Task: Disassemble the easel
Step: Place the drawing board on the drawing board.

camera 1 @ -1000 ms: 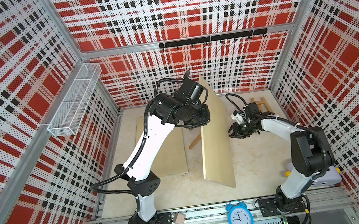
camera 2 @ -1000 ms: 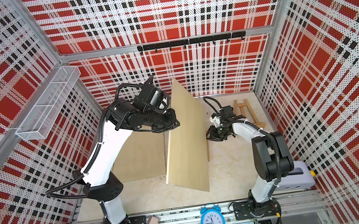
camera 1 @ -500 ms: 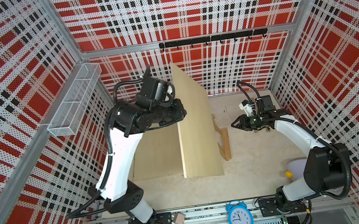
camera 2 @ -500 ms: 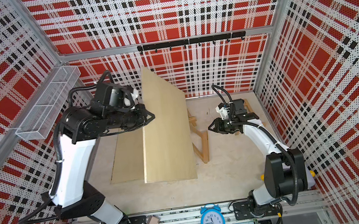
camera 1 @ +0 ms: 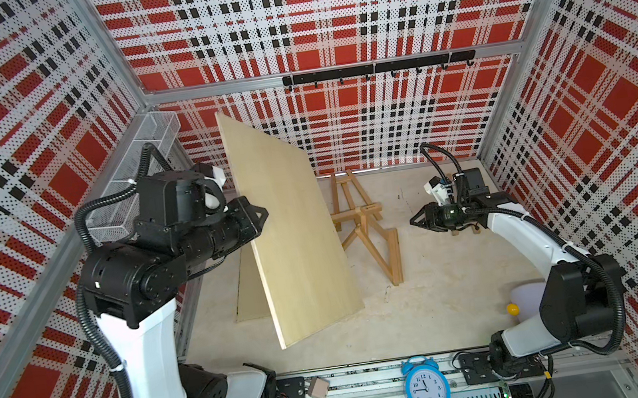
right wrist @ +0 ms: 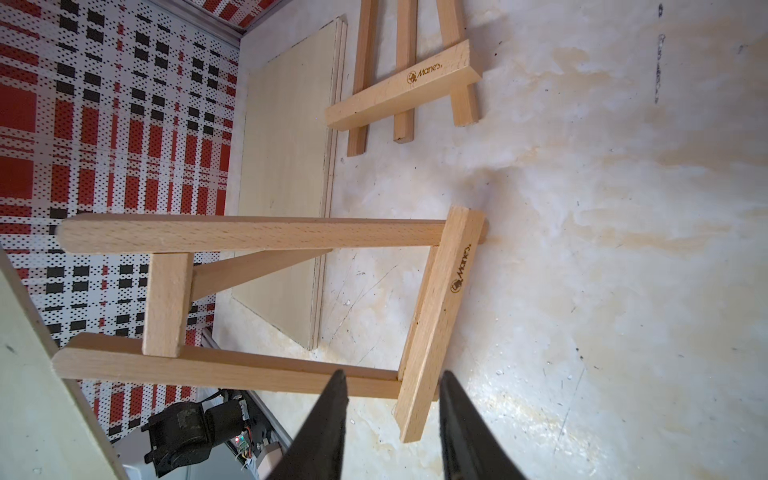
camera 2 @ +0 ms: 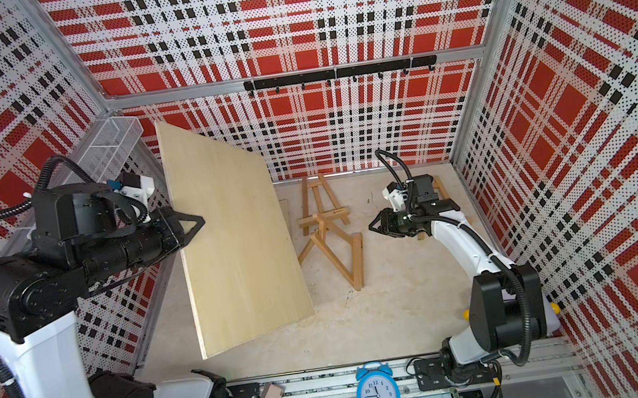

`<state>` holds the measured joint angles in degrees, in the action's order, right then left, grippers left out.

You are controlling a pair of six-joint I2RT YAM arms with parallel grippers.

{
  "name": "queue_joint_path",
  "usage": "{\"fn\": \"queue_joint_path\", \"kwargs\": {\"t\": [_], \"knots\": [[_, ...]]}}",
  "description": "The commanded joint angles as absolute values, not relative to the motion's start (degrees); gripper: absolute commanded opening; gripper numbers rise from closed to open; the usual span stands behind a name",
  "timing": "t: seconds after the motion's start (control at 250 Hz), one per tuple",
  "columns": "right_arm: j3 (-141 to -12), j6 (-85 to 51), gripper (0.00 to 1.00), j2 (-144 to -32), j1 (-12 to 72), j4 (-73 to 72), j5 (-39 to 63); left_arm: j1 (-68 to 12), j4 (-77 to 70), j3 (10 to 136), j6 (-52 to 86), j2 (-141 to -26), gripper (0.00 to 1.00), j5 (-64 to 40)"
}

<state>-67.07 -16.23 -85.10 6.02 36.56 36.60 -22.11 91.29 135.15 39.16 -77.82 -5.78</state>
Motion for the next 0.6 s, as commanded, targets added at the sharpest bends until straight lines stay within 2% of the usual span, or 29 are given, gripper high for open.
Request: {"fn": "queue_joint_path", "kwargs": {"t": [0.0, 0.272, 0.492, 0.592], "knots": [[-68.8, -16.1, 0.38, -85.1, 6.1, 35.7, 36.7, -20.0, 83.7, 138.0, 38.3, -77.7, 0.00, -8.3], [-68.8, -16.1, 0.38, -85.3, 6.1, 35.9, 36.9, -17.8, 84.0, 130.1, 34.4, -79.9, 0.00, -7.6], [-68.9, -16.1, 0.38, -84.8, 6.1, 36.3, 36.1, -17.8, 73.7, 121.0, 28.5, -85.3, 0.00, -14.6], [-68.9, -16.0, 0.38, -84.2, 6.1, 36.9, 35.2, -14.9, 71.0, 120.2, 25.8, -88.3, 0.00, -17.1]]}}
